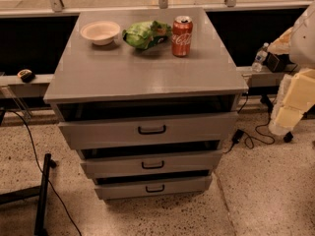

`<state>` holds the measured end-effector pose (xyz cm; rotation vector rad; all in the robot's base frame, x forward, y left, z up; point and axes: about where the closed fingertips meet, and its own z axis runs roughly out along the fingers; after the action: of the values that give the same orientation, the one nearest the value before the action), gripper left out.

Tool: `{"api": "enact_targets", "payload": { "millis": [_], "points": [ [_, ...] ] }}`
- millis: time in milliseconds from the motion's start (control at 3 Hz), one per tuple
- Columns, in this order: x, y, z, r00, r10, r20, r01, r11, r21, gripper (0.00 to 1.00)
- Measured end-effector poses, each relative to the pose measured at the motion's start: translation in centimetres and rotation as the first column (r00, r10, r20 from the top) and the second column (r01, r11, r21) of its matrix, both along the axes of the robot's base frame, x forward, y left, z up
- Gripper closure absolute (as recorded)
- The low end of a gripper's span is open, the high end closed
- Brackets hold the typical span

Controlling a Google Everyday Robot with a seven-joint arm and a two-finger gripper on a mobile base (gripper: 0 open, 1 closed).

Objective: Open bottom drawer

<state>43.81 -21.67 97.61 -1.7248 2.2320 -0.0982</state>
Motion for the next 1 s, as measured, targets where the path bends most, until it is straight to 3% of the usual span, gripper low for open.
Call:
{"api": "enact_targets", "payload": {
  "millis": [333, 667, 1000],
  "points": [
    [0.0, 0.0, 0.0, 1.0000, 0.000, 0.000, 0.000, 1.000, 0.000, 0.00],
    [0.1, -0.1, 0.8, 0.9999, 0.015, 0.006, -0.015, 0.998, 0.066, 0.00],
    [-0.8, 1.2, 0.6, 0.9986, 0.044, 0.029, -0.048, 0.982, 0.181, 0.00]
  ]
}}
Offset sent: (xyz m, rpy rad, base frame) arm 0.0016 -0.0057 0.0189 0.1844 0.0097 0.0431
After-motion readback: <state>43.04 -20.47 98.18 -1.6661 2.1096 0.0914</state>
